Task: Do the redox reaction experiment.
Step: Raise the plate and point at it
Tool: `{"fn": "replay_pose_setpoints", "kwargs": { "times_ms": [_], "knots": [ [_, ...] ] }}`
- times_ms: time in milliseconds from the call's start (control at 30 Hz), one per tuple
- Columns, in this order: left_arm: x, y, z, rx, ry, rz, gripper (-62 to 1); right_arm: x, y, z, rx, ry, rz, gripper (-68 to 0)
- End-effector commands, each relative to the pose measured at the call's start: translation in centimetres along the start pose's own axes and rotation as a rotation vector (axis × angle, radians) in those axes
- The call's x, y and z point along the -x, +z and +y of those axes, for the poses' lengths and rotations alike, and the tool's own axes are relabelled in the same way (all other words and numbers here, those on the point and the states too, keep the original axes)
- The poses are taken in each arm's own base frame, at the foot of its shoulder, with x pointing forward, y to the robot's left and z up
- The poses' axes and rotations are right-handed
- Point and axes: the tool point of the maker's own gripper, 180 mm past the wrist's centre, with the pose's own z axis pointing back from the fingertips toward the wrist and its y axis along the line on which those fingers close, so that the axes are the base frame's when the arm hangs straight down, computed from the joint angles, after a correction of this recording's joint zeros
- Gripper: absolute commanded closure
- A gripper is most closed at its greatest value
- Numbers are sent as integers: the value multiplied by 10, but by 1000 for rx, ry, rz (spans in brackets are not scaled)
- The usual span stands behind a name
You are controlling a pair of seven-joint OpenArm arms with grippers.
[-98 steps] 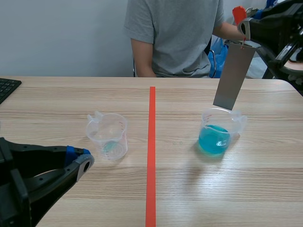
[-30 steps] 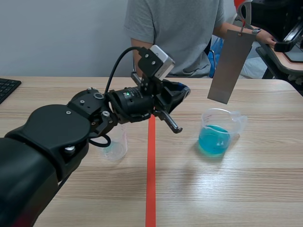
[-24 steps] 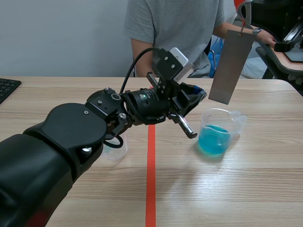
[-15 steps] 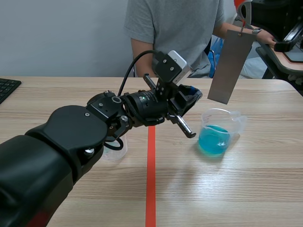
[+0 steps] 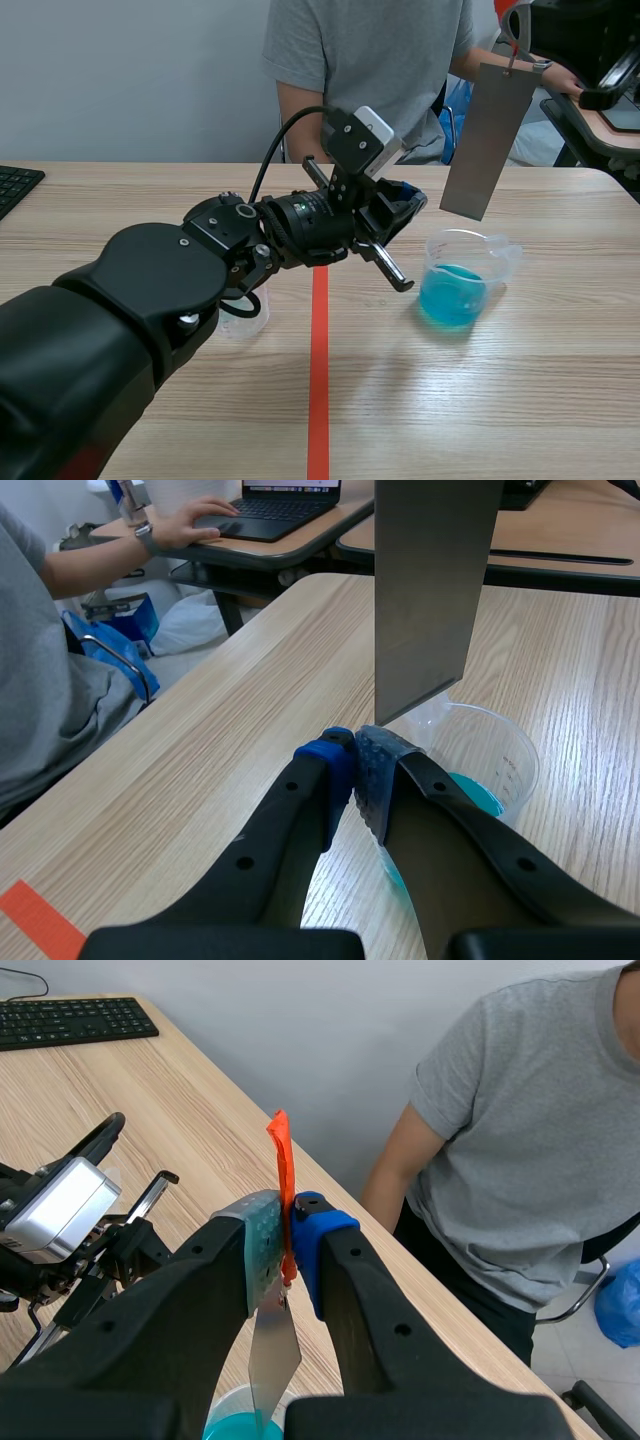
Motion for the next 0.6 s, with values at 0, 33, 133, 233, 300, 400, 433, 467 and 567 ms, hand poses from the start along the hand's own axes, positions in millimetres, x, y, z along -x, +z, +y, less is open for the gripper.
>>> {"fn": "replay_pose_setpoints", "kwargs": {
  "times_ms": [0,33,133,233,300,400,433,467,567],
  "knots": [
    [-15,-2,9,-16,-8,-47,-34,-13,3,-6,5,24,-33,-11],
    [-15,-2,9,-16,-8,-47,-34,-13,3,-6,5,24,-33,-11],
    [-15,-2,9,-16,-8,-47,-34,-13,3,-6,5,24,-33,-11],
    [-16,-2,9,-18,-5,-49,-34,-13,3,-6,5,24,-32,-11],
    [-15,-2,9,-18,-5,-48,-34,-13,3,-6,5,24,-32,-11],
    [-14,0,11,-20,-6,-43,-34,-13,3,-6,5,24,-32,-11],
    [-13,1,12,-21,-8,-41,-34,-13,3,-6,5,24,-32,-11],
    [-11,2,13,-22,-10,-36,-34,-13,3,-6,5,24,-32,-11],
    [-7,7,17,-28,-6,-25,-34,-13,3,-6,5,24,-32,-11]
  ]
}}
